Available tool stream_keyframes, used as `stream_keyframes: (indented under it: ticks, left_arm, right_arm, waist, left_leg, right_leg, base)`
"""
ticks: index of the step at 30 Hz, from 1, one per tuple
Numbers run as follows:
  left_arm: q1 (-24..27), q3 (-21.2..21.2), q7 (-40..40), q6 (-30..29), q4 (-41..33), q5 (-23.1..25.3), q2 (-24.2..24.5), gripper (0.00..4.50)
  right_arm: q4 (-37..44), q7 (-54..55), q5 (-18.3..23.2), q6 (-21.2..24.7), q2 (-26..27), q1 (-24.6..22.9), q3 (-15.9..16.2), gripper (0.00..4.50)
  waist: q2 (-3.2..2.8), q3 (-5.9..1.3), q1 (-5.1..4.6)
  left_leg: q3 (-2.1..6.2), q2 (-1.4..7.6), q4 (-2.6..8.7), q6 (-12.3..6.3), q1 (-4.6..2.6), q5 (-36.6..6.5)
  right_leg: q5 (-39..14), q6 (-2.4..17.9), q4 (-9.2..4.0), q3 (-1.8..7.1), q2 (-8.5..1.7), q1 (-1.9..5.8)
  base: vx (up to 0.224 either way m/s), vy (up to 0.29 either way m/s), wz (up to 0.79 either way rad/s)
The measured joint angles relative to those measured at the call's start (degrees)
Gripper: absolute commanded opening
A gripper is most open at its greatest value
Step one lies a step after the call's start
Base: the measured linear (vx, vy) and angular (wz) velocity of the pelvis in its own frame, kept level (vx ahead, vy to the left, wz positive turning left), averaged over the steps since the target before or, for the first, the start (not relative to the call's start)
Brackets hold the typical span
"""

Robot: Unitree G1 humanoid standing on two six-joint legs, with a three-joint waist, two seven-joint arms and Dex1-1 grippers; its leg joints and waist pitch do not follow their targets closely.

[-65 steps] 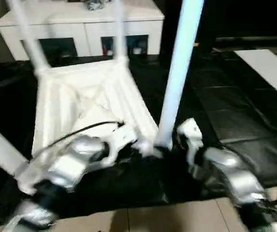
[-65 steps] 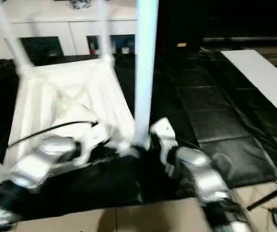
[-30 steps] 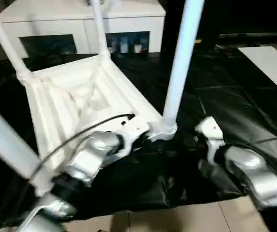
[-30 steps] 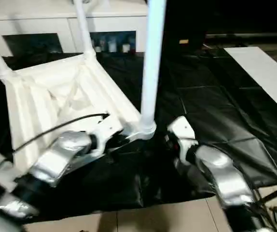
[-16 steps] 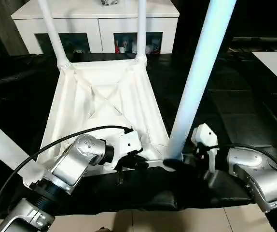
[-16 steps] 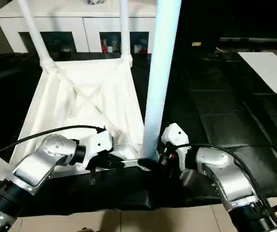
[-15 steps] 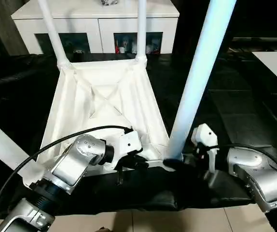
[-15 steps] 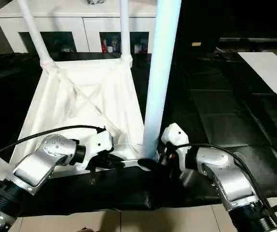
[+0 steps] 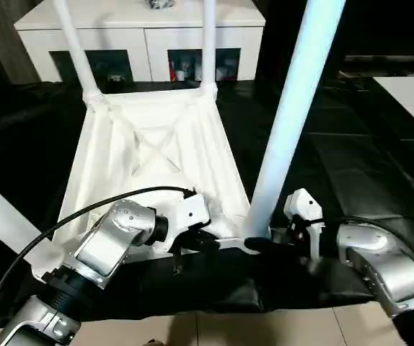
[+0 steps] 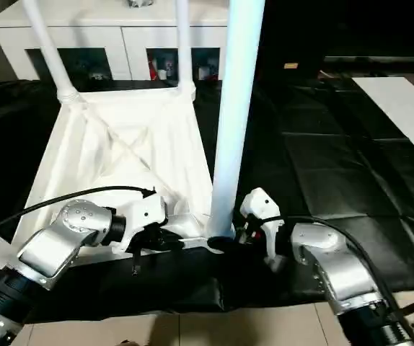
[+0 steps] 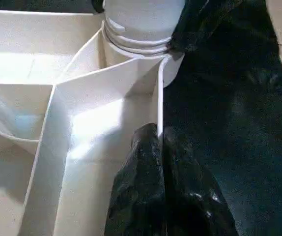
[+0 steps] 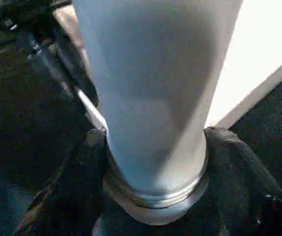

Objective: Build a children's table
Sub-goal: Rotate leg to tighten

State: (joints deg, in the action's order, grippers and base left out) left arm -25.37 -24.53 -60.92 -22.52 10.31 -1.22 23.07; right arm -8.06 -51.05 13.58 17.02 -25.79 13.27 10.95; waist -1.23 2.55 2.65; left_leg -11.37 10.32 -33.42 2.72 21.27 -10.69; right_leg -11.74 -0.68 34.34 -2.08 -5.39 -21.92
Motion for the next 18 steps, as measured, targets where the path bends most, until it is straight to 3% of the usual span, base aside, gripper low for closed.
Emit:
stream_keyframes:
  ticks: [3, 6, 11, 16, 18]
  left_arm:
    - [-0.5, 0.5, 4.0, -0.2, 1.6, 1.1, -2.3, 0.0]
    - [-2.4, 3.2, 15.9, -2.8, 6.1, 3.5, -10.3, 0.0]
    - [-4.8, 3.5, 28.6, -3.7, 11.1, 6.1, -18.9, 0.0]
    - [-5.6, 2.0, 29.7, -1.2, 12.5, 7.4, -18.4, 0.0]
    - [-5.5, 1.8, 28.6, -0.2, 12.4, 7.5, -17.7, 0.0]
  right_arm:
    - [-1.5, 5.4, -0.4, 0.0, 2.9, 0.1, -1.7, 2.69]
    - [-5.9, 21.4, -2.9, 0.5, 12.3, 2.3, -6.1, 2.68]
    - [-9.6, 40.0, -6.5, -0.2, 21.5, 5.1, -9.0, 2.67]
    - [-10.7, 43.3, -7.7, -2.2, 22.8, 5.6, -9.0, 2.67]
    - [-10.7, 42.3, -7.7, -3.4, 22.5, 5.2, -8.9, 3.37]
  waist:
    - [0.01, 0.0, -0.67]
    - [0.05, -0.02, -1.3]
    - [-0.1, -0.14, -1.78]
    - [-0.2, -0.21, -1.45]
    - [-0.2, -0.21, -1.36]
  left_leg:
    - [0.02, 0.01, -0.08, 0.01, -0.04, 0.0]
    - [0.04, 0.03, -0.11, 0.17, -0.1, 0.1]
    - [0.08, 0.01, -0.05, 0.18, -0.12, 0.1]
    - [0.09, 0.0, 0.1, 0.18, -0.05, 0.1]
    - [0.1, 0.01, 0.18, 0.18, -0.04, 0.1]
  right_leg:
    - [0.0, 0.0, 0.06, 0.01, 0.0, 0.03]
    - [0.1, 0.0, 0.08, 0.02, 0.02, -0.01]
    - [0.0, -0.2, -0.07, 0.0, 0.02, 0.01]
    - [0.2, -0.2, -0.2, -0.02, 0.02, 0.0]
    - [0.3, -0.3, -0.22, -0.03, 0.04, -0.04]
  base:
    - [0.0, 0.0, 0.0]
    - [0.0, 0.0, 0.0]
    - [0.0, 0.0, 0.0]
    - [0.0, 0.0, 0.0]
    - [0.0, 0.0, 0.0]
